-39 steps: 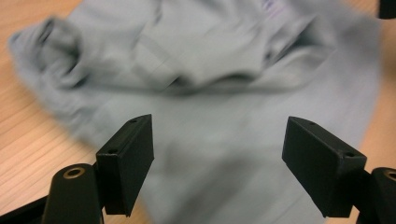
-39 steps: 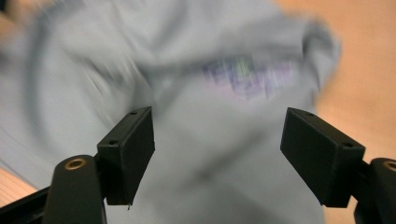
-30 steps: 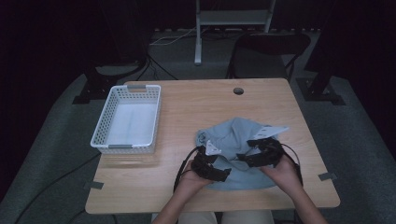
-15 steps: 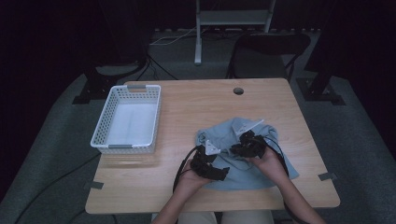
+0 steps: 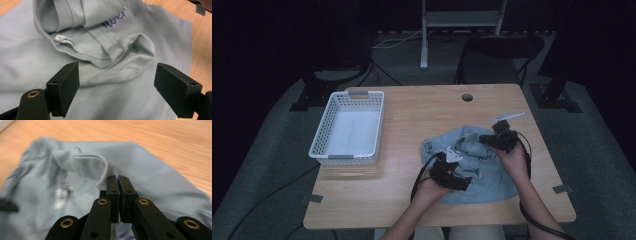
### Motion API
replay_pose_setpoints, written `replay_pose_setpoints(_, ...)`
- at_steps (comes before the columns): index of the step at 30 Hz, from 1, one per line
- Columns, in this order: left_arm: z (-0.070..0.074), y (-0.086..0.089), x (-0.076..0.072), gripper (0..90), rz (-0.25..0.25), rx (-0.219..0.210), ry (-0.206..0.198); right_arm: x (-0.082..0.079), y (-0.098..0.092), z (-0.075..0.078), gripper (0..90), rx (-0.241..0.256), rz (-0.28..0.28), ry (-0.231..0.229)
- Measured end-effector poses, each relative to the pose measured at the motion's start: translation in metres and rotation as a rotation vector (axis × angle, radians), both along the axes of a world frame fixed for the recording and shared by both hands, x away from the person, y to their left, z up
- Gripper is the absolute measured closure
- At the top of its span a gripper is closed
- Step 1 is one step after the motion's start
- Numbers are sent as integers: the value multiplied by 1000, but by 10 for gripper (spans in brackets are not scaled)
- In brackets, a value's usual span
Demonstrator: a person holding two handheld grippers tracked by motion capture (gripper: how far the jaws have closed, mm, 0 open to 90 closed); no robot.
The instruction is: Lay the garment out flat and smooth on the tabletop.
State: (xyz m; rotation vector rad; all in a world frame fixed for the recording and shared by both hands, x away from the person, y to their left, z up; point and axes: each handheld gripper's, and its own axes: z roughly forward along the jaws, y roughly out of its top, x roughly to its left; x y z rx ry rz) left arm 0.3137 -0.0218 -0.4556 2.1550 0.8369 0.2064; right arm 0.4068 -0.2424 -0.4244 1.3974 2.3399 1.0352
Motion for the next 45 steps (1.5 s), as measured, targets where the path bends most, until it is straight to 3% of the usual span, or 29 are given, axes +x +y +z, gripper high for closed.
replay_pose_setpoints(4,-2,-11,0,219,-21,25,-5,10,-21,-5,880,27,-104,20)
replay_pose_setpoints(8,-3,-18,0,219,-25,53,-18,18,-37,-12,880,37,-170,58)
replay_pose_setpoints(15,-3,-32,-3,219,-57,149,-92,24,-48,-28,880,48,-203,106)
replay_pose_setpoints(21,-7,-42,-3,225,-73,165,-95,24,-48,-31,880,46,-206,115)
replay_pose_setpoints(23,-9,-41,1,368,-75,146,-77,24,-48,-32,880,41,-205,118)
replay_pose_setpoints(24,-10,-39,3,470,-81,117,-53,24,-48,-33,880,44,-207,120)
replay_pose_setpoints(26,-11,-35,7,705,-83,106,-48,24,-49,-33,880,47,-207,124)
replay_pose_setpoints(29,-9,-25,10,861,-88,70,-22,23,-52,-33,880,54,-206,122)
replay_pose_setpoints(34,0,1,8,884,-120,62,-20,10,-56,-20,880,62,-188,83)
replay_pose_setpoints(41,23,50,3,885,-115,12,-21,-32,-68,11,880,79,-120,-3)
replay_pose_setpoints(45,31,71,8,885,-79,-6,-28,-48,-77,19,881,109,-96,-19)
